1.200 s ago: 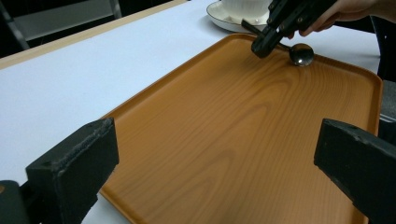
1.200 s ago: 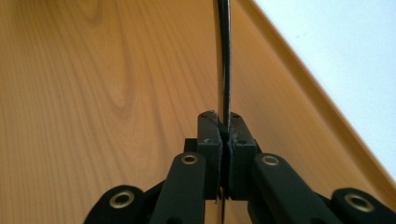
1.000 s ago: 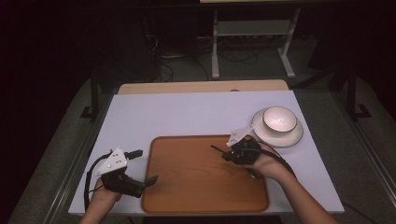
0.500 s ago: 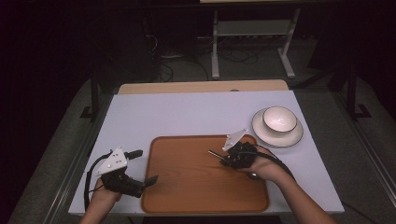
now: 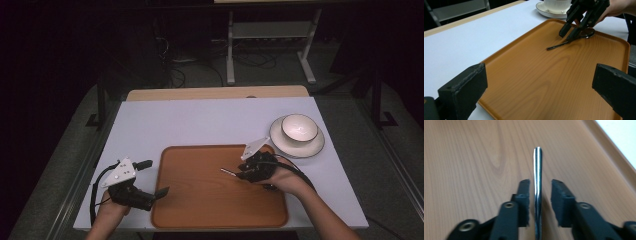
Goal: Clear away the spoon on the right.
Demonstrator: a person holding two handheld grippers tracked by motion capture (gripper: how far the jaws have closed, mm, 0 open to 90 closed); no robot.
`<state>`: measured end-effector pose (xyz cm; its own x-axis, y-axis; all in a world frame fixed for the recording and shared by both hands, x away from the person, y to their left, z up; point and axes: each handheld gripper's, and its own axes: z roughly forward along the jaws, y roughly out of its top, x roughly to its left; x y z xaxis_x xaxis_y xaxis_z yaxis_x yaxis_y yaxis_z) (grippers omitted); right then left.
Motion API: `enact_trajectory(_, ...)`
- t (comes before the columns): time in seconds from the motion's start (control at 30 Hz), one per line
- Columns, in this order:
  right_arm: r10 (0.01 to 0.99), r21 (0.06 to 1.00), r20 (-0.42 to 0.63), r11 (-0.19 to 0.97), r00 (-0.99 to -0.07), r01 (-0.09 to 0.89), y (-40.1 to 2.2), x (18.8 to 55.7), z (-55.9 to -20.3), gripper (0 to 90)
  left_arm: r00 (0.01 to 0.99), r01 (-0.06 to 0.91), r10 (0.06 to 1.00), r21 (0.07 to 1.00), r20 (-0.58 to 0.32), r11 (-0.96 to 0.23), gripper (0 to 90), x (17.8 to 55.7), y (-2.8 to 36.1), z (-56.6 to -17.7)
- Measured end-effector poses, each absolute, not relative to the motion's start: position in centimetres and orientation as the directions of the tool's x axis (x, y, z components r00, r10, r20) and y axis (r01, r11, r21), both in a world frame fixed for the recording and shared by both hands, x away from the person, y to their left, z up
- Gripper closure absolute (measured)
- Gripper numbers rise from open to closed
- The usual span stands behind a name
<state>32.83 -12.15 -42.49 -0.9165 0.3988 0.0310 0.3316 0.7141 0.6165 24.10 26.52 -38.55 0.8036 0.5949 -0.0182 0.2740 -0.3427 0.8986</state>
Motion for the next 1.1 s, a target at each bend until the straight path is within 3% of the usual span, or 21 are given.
enact_trajectory(0.03,0.407,0.625,0.036,0.703,-0.913,0.339,-12.3,32.8,-42.5,51.9,0.802,0.273,0.597,0.899,-0.017,-0.342,0.0,24.1,26.5,-38.5)
enact_trajectory(0.07,0.407,0.625,0.036,0.703,-0.913,0.339,-12.3,32.8,-42.5,51.9,0.802,0.273,0.597,0.899,-0.017,-0.342,0.0,24.1,26.5,-38.5)
enact_trajectory(0.1,0.428,0.643,0.036,0.682,-0.903,0.349,-12.7,32.9,-42.5,42.3,0.801,0.275,0.598,0.899,-0.019,-0.34,0.0,24.1,26.5,-38.5)
enact_trajectory(0.13,0.428,0.643,0.036,0.682,-0.903,0.349,-12.7,32.9,-42.5,42.3,0.8,0.277,0.599,0.899,-0.02,-0.339,0.0,24.1,26.5,-38.5)
enact_trajectory(0.3,0.472,0.712,0.051,0.601,-0.88,0.363,-13.6,33.2,-42.2,20.4,0.796,0.278,0.605,0.898,-0.018,-0.34,0.0,24.2,26.5,-38.6)
enact_trajectory(0.47,0.502,0.767,0.026,0.544,-0.864,0.339,-13.9,32.8,-41.3,13.6,0.798,0.279,0.603,0.898,-0.019,-0.341,0.0,24.0,26.8,-38.6)
enact_trajectory(0.73,0.567,0.833,-0.051,0.478,-0.822,0.279,-15.1,31.0,-39.5,12.8,0.801,0.275,0.598,0.897,-0.015,-0.345,0.0,23.7,26.8,-38.6)
enact_trajectory(1.1,0.613,0.901,-0.009,0.347,-0.79,0.259,-18.0,29.0,-38.8,12.9,0.796,0.278,0.605,0.897,-0.015,-0.344,0.0,23.8,26.9,-38.6)
